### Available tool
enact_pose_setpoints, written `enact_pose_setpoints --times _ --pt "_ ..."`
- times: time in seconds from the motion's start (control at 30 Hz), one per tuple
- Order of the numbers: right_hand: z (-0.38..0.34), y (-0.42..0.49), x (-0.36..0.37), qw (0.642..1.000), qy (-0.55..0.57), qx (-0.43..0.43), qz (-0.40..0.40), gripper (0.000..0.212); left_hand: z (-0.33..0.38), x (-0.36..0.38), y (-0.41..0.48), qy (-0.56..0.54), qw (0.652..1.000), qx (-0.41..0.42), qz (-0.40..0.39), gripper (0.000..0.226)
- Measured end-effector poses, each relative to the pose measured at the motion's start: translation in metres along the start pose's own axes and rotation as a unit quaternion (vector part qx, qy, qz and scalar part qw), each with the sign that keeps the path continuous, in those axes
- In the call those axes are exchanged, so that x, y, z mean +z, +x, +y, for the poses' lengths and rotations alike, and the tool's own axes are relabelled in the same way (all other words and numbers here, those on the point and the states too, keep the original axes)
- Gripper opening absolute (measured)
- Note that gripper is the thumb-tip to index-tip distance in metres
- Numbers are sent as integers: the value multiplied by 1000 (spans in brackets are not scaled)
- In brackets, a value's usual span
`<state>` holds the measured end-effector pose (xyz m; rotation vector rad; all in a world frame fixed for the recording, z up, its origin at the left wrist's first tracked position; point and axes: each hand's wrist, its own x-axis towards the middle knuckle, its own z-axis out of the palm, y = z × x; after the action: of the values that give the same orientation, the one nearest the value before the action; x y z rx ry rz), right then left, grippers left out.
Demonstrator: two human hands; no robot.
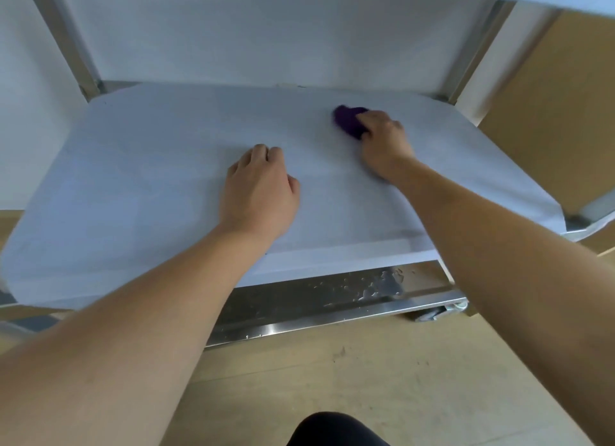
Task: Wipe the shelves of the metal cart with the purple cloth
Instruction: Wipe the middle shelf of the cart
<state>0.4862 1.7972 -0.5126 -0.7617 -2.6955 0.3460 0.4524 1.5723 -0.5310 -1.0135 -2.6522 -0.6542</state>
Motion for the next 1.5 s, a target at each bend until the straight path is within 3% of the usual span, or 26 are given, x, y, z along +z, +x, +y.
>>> enact_pose_setpoints --times 0.07,0.13,0.27,0.33,0.4,0.47,0.53,0.6,0.67,0.73,0.83,0.93,1.03,1.17,1.3,1.5 --pt "10 9 -5 996 -1 85 8 49 2 0 1 2 1000 2 -1 28" --pt "-8 7 -3 996 16 90 11 49 1 -1 2 5 1000 -1 0 27" --pt "-37 -17 16 992 42 -116 -16 46 -1 -1 0 7 1000 -9 2 26" --pt "-30 -13 14 985 58 -162 -24 45 0 -1 1 0 1000 -10 5 26" --pt "-15 4 7 993 47 -102 -25 46 2 -2 2 -1 1000 -10 2 27" --pt "-4 20 2 998 37 37 -19 48 4 -2 3 0 1000 -9 4 26" --pt "-17 24 7 997 35 65 -20 50 3 -2 3 4 1000 -12 8 25" --pt "-47 13 20 995 69 -62 -31 49 3 -4 3 10 1000 -19 11 24" --pt "-72 -5 31 966 109 -227 -58 44 3 -6 2 15 1000 -22 14 22" --pt "-77 -6 31 940 124 -304 -91 41 4 -7 1 15 999 -25 18 21" --pt "-65 11 23 960 117 -220 -130 45 5 -7 1 16 999 -26 25 12" --pt "-72 18 30 979 97 -168 -66 46 3 -7 1 27 998 -47 37 14" --pt "-83 1 33 967 102 -226 -64 44 -1 -8 0 43 995 -77 46 29" --pt "-74 -24 23 925 136 -338 -111 46 0 -9 -3 22 995 -86 45 30" --pt "-80 -13 26 937 137 -303 -108 45 3 -5 -2 23 995 -79 65 30" --pt "-146 36 56 957 101 -242 -120 48 1 5 1 48 991 -84 91 33"
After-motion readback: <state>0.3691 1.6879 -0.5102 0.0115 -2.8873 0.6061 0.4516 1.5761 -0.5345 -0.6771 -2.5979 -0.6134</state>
